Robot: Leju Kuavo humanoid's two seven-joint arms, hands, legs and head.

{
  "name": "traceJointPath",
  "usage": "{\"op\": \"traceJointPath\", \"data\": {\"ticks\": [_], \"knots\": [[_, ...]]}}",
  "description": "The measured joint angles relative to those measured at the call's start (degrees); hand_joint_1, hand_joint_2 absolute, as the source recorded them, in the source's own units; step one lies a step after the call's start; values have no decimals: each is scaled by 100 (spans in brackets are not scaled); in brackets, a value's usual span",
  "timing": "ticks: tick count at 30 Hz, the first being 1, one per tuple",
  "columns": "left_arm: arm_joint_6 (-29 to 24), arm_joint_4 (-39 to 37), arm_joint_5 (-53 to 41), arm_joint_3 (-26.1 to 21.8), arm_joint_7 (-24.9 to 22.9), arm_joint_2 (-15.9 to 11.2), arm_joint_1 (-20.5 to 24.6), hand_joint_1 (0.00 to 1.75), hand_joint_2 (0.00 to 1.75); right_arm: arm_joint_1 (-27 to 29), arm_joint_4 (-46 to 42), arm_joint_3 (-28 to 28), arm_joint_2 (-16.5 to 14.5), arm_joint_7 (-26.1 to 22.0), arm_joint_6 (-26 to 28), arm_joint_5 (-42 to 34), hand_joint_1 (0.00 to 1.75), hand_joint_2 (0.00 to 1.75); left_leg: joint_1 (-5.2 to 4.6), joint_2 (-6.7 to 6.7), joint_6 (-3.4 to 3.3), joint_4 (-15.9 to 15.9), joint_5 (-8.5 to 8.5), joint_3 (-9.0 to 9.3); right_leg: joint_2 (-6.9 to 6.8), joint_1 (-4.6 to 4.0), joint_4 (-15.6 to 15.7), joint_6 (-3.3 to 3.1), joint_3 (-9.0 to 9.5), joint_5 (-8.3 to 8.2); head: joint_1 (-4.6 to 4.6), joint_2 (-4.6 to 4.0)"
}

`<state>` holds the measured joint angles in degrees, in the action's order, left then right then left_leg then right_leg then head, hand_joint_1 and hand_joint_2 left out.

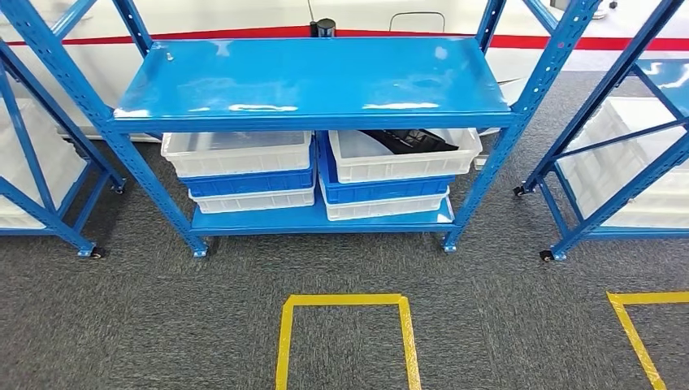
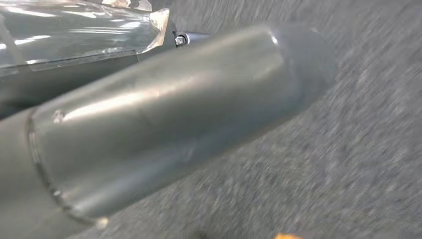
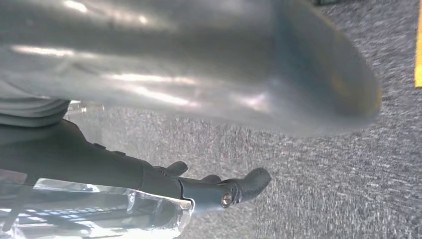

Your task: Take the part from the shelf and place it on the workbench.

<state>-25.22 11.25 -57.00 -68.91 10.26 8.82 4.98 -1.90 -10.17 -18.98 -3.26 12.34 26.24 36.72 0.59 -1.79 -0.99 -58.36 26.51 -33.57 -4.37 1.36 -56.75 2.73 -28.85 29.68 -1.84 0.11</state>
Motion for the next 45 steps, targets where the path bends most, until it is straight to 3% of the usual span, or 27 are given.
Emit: {"op": "traceJointPath", "data": {"ticks": [1,3,5,7,8,11,14,16,18,20,23,27,29,30,33,34,45], "knots": [[112,-1,-39,5,-69,-3,-2,0,0,-6,-1,-21,3,-23,-3,-24,0,0,3,26,-46,23,-12,11,38,10,-31,21,7,31,8,0],[216,0,-93,17,-128,-5,0,0,87,1,-3,-57,7,-59,-4,-59,0,0,19,71,-140,69,-39,42,208,24,-403,10,-161,229,34,0],[234,-1,-114,22,-181,-4,4,0,175,20,-2,-90,10,-79,-5,-77,0,0,3,122,-195,74,-29,49,363,27,-1211,-41,-584,540,57,0],[234,-1,-129,24,-226,-4,4,0,175,44,-1,-132,15,-87,-2,-87,0,0,-18,196,-215,72,-14,62,402,23,-1734,-26,-911,645,63,0],[234,-1,-129,24,-236,-5,3,0,175,53,-1,-150,17,-90,3,-91,0,0,-24,235,-215,71,-6,75,406,22,-1658,8,-918,550,66,0],[239,-1,-129,24,-244,-4,3,0,175,55,-1,-180,21,-99,25,-92,0,0,-27,307,-197,69,20,125,409,23,-819,92,-598,108,70,0],[240,-1,-129,24,-246,-4,3,0,175,53,-1,-183,22,-103,29,-92,0,0,-27,313,-192,68,24,133,410,23,-661,100,-529,38,70,0],[243,-1,-133,24,-247,-4,3,0,175,45,-1,-196,22,-118,53,-100,0,0,-50,329,-158,54,49,138,425,8,-362,61,-417,-76,79,0],[246,-1,-135,24,-248,-19,-2,0,175,35,-1,-225,15,-149,100,-115,0,0,-69,340,-175,40,81,145,441,-15,-88,6,-301,-195,84,0],[245,-1,-135,24,-248,-34,-7,0,175,33,-1,-265,6,-168,132,-123,0,0,-56,333,-215,64,86,162,444,-35,-81,-22,-283,-209,82,0],[246,-1,-135,24,-248,-37,-7,0,175,32,-1,-296,1,-170,140,-123,0,0,-45,328,-175,99,75,180,446,-50,-84,-43,-284,-200,82,0],[240,-1,-142,25,-251,-37,-8,0,175,31,-1,-304,1,-175,149,-147,0,175,-35,327,-85,110,78,182,446,-61,-87,-54,-284,-193,84,0],[230,1,-138,75,-273,-43,-16,0,175,35,-2,-322,1,-205,144,-236,0,175,-36,326,-72,110,78,182,446,-61,-87,-55,-284,-193,85,0],[233,4,-103,146,-291,-53,-30,0,175,40,-4,-331,2,-230,121,-302,0,131,-37,326,-66,110,78,182,446,-60,-87,-55,-283,-193,85,0],[313,28,161,493,-340,-101,-102,0,44,79,-28,-323,7,-300,-14,-506,0,0,-45,326,-62,110,79,181,446,-50,-86,-55,-282,-193,86,0],[357,41,271,615,-354,-117,-129,0,0,96,-41,-311,11,-320,-67,-572,0,0,-49,326,-62,110,79,180,446,-45,-86,-54,-282,-192,86,0],[871,247,1571,2024,-517,-305,-404,0,0,299,-255,55,58,-536,-676,-1313,0,0,-72,326,-65,108,81,180,445,-23,-83,-54,-282,-193,85,0]]}}
